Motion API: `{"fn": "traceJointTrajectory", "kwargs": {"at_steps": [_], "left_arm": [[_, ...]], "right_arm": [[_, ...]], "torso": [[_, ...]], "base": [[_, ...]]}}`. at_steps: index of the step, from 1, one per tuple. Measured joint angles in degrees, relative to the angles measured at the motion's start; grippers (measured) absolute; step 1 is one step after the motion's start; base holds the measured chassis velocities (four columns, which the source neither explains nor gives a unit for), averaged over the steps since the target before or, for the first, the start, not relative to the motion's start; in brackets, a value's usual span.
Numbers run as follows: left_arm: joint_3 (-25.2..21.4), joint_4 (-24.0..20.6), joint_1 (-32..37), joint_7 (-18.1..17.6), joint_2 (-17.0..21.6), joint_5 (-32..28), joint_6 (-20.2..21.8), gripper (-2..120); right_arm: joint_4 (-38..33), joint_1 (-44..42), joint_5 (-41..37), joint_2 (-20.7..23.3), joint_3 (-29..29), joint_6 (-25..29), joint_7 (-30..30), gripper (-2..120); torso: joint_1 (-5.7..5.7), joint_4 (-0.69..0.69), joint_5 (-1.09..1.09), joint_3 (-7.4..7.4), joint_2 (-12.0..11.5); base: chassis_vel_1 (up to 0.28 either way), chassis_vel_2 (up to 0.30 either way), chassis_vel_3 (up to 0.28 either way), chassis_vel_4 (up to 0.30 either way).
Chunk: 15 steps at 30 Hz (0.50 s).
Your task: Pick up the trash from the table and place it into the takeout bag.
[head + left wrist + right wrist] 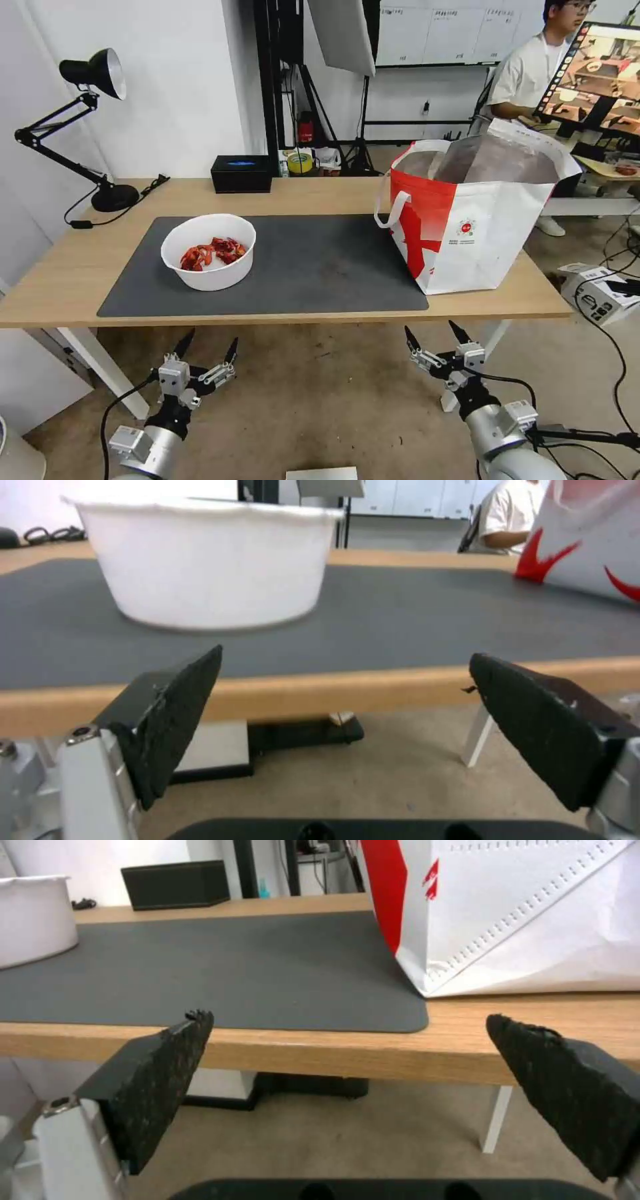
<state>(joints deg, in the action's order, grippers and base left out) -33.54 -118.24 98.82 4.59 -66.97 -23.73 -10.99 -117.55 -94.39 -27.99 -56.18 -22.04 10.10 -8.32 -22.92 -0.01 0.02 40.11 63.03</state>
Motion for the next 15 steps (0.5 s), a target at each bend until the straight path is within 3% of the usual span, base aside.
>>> {"fn": "traceJointTrajectory", "kwargs": {"at_steps": [6,8,9,11,15], "left_arm": [[-3.2,-4.8,-6.1,-5.4,4.7,-8.3,5.7,100],[-5.3,-6.2,-8.8,-7.8,8.7,-14.7,9.1,100],[-5.3,-6.2,-8.8,-7.8,8.7,-14.7,9.1,100],[-6.6,-6.8,-10.3,-9.9,12.4,-19.6,13.6,100],[-6.9,-6.6,-12.5,-11.9,17.4,-24.1,18.4,100]], "right_arm": [[-0.1,0.0,-0.1,0.0,0.0,0.0,0.0,100],[-0.1,0.1,-0.1,0.1,0.0,-0.1,0.0,100],[-0.1,0.1,-0.1,0.1,0.0,-0.1,0.0,100],[-0.1,0.1,-0.1,0.1,0.0,-0.1,0.0,100],[-0.1,0.1,-0.1,0.1,0.0,-0.1,0.0,100]], "torso": [[-0.01,0.04,-0.02,0.00,0.0],[0.00,0.01,-0.02,0.00,0.0],[0.00,0.01,-0.02,0.00,0.0],[0.00,0.02,0.00,0.00,0.0],[0.00,0.01,-0.01,0.00,0.0]], "base": [[0.000,0.000,0.000,0.000],[0.000,0.000,0.000,0.000],[0.000,0.000,0.000,0.000],[0.000,0.000,0.000,0.000],[0.000,0.000,0.000,0.000]]}}
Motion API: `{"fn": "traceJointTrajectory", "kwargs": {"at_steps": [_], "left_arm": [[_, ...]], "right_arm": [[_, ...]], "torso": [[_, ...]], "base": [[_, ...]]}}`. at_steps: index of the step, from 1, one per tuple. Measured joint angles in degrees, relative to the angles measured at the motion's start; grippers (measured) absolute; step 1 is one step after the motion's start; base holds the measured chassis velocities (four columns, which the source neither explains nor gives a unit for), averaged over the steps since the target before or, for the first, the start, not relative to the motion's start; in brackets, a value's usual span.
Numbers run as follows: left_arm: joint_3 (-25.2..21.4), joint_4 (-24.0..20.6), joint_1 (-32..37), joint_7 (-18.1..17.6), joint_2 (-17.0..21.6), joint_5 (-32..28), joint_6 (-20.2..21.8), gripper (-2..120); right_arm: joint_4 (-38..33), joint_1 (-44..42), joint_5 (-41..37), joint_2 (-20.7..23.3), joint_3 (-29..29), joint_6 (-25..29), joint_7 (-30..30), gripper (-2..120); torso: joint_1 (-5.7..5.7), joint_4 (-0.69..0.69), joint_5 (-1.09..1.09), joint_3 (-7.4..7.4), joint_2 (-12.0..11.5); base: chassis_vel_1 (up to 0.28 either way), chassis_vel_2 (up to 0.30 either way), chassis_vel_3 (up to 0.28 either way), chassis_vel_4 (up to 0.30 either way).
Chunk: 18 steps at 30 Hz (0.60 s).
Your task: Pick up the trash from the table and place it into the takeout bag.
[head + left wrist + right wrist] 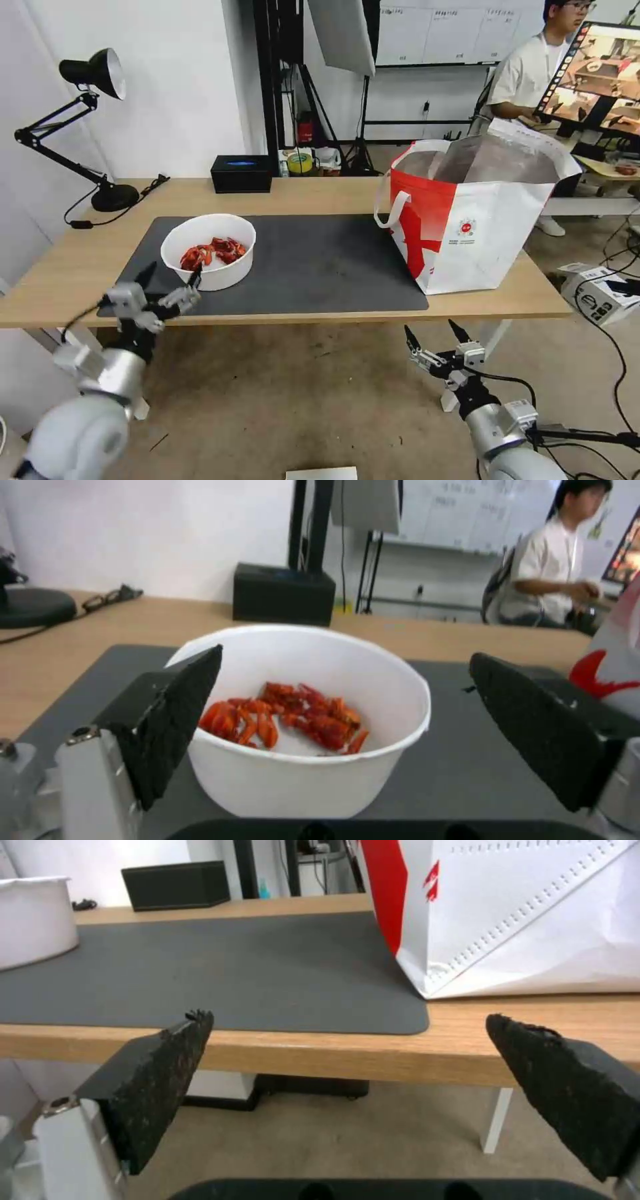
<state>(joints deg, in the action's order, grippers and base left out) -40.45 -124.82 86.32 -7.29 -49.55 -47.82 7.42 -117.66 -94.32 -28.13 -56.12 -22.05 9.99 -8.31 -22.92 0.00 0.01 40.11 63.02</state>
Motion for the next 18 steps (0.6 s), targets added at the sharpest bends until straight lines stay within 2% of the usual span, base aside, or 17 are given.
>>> {"fn": "traceJointTrajectory", "kwargs": {"at_steps": [5,7,8,9,10,12,14,16,18], "left_arm": [[0.8,1.6,-2.5,-0.6,3.8,-3.4,2.4,100],[2.7,4.1,-6.0,-0.9,8.2,-7.7,4.5,100],[2.7,4.1,-6.0,-0.9,8.2,-7.7,4.5,100],[5.5,7.2,-11.4,-1.9,12.1,-12.7,7.3,100],[5.5,7.2,-11.4,-1.9,12.1,-12.7,7.3,100],[9.3,10.7,-18.5,-3.4,15.6,-16.9,10.2,100],[11.0,12.2,-21.1,-4.1,16.5,-17.6,11.4,100],[13.7,15.4,-25.8,-4.5,18.0,-18.8,14.5,100],[13.9,16.3,-26.7,-4.7,18.5,-19.3,16.1,100]], "right_arm": [[0.0,0.0,0.0,0.0,0.0,0.0,0.0,100],[0.0,0.0,0.0,0.0,0.0,0.0,0.0,100],[0.0,0.0,0.0,0.0,0.0,0.0,0.0,100],[0.0,0.0,0.0,0.0,0.0,0.0,0.0,100],[0.0,0.0,0.0,0.0,0.0,0.0,0.0,100],[0.0,0.0,0.0,0.0,0.0,-0.1,0.0,100],[0.0,0.0,0.0,0.0,0.0,-0.1,0.0,100],[0.0,0.0,0.0,0.0,0.0,-0.1,0.0,100],[0.0,0.0,0.0,0.0,0.0,-0.1,0.0,100]], "torso": [[0.00,-0.01,0.01,0.00,0.0],[0.00,-0.01,0.02,0.00,0.0],[0.00,-0.01,0.02,0.00,0.0],[0.00,-0.01,0.02,0.00,0.0],[0.00,-0.01,0.02,0.00,0.0],[0.00,0.01,-0.02,0.00,0.0],[0.00,0.01,-0.02,0.00,0.0],[-0.01,0.02,0.01,0.00,0.0],[-0.01,0.02,0.01,0.00,0.0]], "base": [[0.000,0.000,0.000,0.000],[0.000,0.000,0.000,0.000],[0.000,0.000,0.000,0.000],[0.000,0.000,0.000,0.000],[0.000,0.000,0.000,0.000],[0.000,0.000,0.000,0.000],[0.000,0.000,0.000,0.000],[0.000,0.000,0.000,0.000],[0.000,0.000,0.000,0.000]]}}
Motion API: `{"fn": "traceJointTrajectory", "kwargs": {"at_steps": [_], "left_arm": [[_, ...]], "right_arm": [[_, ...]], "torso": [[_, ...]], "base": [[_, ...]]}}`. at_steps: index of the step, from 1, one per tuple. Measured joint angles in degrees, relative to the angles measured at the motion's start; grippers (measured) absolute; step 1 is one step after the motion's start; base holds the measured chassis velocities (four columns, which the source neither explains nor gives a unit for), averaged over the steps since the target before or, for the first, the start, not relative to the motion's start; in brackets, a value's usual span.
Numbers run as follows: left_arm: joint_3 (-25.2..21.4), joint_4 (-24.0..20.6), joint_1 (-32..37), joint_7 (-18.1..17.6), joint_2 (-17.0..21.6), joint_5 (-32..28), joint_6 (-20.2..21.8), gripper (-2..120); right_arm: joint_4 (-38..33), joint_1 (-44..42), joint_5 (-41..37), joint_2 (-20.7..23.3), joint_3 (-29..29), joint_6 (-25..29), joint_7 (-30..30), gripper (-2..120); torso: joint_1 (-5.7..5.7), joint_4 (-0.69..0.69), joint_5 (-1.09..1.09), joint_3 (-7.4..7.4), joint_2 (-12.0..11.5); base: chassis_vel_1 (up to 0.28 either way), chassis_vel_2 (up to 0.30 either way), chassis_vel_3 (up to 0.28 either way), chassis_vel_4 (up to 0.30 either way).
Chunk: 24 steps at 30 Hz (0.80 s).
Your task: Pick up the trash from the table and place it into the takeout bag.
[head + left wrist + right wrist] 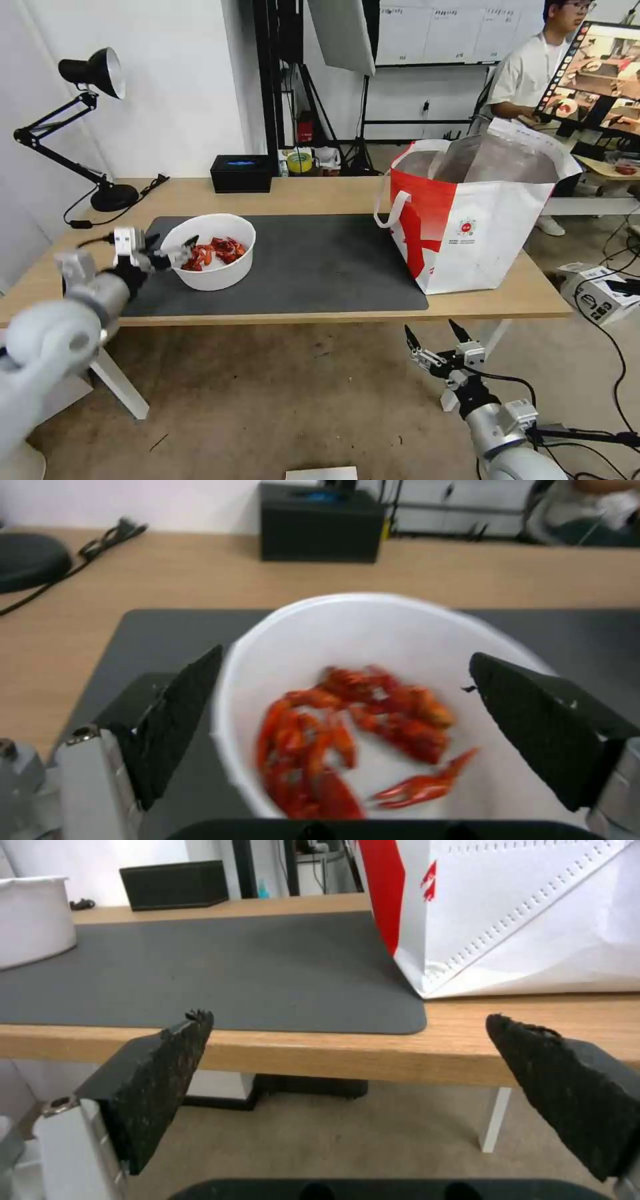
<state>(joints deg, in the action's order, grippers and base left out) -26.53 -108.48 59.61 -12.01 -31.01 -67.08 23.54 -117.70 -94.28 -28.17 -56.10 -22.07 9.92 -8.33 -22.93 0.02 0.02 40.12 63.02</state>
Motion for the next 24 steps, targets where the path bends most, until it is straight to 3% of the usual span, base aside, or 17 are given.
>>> {"fn": "traceJointTrajectory", "kwargs": {"at_steps": [3,11,24], "left_arm": [[1.7,3.2,-3.6,-1.1,0.9,-1.1,6.3,100],[4.8,7.5,-9.1,-1.3,0.3,-6.7,12.7,100],[8.0,10.9,-13.3,-4.4,-1.0,-11.1,17.5,100]], "right_arm": [[0.0,0.0,0.0,0.0,0.0,0.0,0.0,100],[0.0,0.0,0.0,0.0,0.0,0.0,0.0,100],[0.0,0.0,0.0,0.0,0.0,0.0,0.0,100]], "torso": [[0.01,-0.03,-0.01,-0.01,0.0],[0.00,-0.02,0.00,-0.01,0.0],[0.01,-0.02,-0.01,-0.01,0.0]], "base": [[0.000,0.000,0.000,0.000],[0.000,0.000,0.000,0.000],[0.000,0.000,0.000,0.000]]}}
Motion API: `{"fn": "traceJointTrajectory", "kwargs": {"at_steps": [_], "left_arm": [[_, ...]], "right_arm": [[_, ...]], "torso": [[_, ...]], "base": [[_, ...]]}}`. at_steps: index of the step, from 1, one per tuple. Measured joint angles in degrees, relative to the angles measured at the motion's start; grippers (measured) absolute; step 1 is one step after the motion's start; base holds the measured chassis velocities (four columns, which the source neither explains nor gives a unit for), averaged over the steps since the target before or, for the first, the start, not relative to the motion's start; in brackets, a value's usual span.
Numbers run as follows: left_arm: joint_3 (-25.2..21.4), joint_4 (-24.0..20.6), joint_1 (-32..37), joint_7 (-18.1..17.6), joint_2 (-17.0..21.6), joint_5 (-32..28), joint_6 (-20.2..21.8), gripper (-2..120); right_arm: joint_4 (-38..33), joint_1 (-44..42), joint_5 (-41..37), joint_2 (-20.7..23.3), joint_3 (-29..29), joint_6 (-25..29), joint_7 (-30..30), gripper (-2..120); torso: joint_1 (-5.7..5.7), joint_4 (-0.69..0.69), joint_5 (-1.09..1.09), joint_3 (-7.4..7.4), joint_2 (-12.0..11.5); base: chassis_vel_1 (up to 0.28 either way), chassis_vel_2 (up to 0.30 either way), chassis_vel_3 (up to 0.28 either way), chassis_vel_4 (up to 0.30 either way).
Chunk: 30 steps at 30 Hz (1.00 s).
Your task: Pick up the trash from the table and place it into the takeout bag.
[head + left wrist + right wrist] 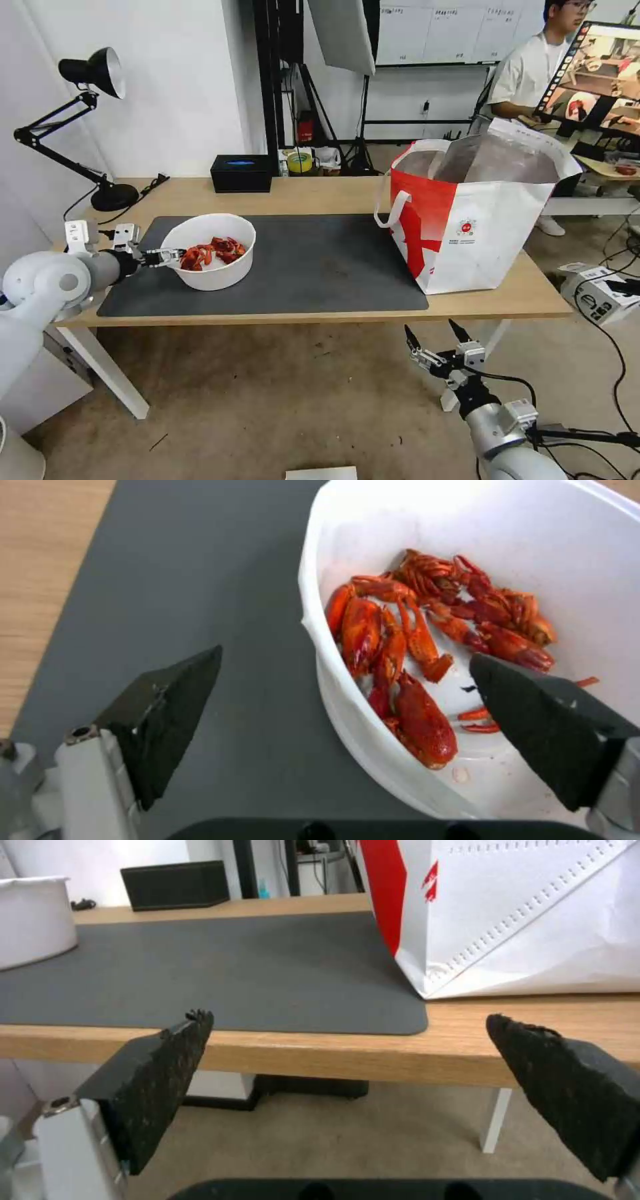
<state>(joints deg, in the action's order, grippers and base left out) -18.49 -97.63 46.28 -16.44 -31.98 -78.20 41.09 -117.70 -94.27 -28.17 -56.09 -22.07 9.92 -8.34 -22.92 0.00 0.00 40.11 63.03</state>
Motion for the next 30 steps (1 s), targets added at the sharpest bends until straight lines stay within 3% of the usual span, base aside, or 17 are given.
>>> {"fn": "traceJointTrajectory", "kwargs": {"at_steps": [16,23,30], "left_arm": [[6.0,3.3,-5.8,-2.6,-1.8,-2.0,1.2,95],[7.6,4.0,-6.6,-3.6,-1.9,-1.6,1.2,66],[7.8,4.0,-6.7,-3.6,-1.7,-1.7,1.2,45]], "right_arm": [[0.0,0.0,0.0,0.0,0.0,0.0,0.0,100],[0.0,0.0,0.0,0.0,0.0,0.0,0.0,100],[0.0,0.0,0.0,0.0,0.0,0.0,0.0,100]], "torso": [[0.00,0.00,0.00,0.00,0.0],[0.00,0.00,0.00,0.00,0.0],[0.00,0.00,0.00,0.00,0.0]], "base": [[0.000,0.000,0.000,0.000],[0.000,0.000,0.000,0.000],[0.000,0.000,0.000,0.000]]}}
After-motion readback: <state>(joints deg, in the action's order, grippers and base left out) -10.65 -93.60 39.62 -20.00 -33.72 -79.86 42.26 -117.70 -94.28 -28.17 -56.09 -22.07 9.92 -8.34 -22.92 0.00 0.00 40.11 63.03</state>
